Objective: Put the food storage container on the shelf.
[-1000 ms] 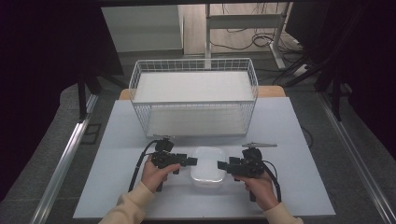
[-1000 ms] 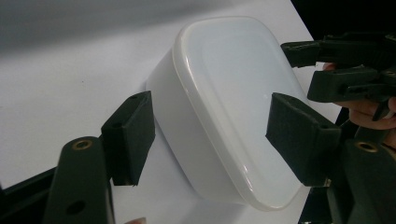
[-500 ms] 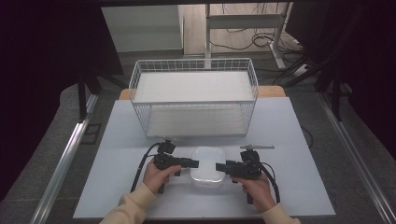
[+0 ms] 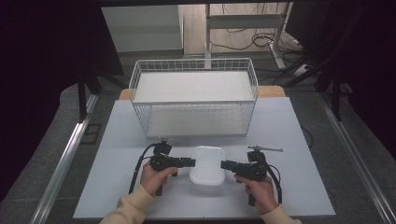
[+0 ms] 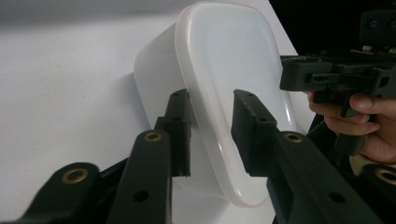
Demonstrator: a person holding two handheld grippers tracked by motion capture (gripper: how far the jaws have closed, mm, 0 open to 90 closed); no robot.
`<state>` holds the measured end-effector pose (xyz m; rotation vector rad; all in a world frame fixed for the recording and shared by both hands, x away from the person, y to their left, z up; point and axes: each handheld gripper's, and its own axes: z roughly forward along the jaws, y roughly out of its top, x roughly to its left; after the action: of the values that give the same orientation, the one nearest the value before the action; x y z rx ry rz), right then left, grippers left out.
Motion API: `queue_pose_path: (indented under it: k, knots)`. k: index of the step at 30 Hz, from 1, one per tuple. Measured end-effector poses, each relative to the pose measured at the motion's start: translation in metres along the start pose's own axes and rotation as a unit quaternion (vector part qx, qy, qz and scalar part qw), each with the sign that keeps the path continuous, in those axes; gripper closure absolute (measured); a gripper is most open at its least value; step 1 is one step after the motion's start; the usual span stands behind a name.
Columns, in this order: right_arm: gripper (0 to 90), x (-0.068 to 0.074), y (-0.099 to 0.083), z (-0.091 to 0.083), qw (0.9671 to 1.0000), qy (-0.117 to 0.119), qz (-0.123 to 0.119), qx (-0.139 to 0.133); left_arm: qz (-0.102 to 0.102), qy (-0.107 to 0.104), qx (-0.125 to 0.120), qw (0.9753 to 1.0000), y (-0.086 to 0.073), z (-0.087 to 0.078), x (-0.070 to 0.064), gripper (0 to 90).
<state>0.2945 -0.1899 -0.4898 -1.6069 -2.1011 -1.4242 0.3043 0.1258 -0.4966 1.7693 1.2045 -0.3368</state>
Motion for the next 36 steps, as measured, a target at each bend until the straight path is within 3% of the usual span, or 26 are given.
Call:
queue_pose_path:
  k: [2,7,17,23,36]
  knots:
    - [71.8,0.001,0.000,-0.002,1.0000,0.001,-0.001,-0.003,0.008,0.000,0.001,1.0000,-0.001,-0.003,-0.002,71.8]
    - [74.5,0.001,-0.001,-0.006,0.9999,0.005,0.001,-0.008,0.010,-0.014,-0.008,0.9998,-0.003,-0.008,-0.005,75.3]
    - [78.3,0.003,0.001,-0.010,0.9998,0.009,-0.009,-0.018,0.016,-0.021,-0.015,0.9995,-0.004,-0.012,-0.006,80.2]
    - [78.6,0.006,0.000,-0.011,0.9994,0.006,-0.025,-0.022,0.038,-0.015,-0.018,0.9990,-0.003,-0.016,-0.011,81.1]
    - [78.6,0.014,0.004,-0.018,0.9982,0.012,-0.048,-0.034,0.058,-0.012,-0.032,0.9977,-0.001,-0.026,-0.022,81.2]
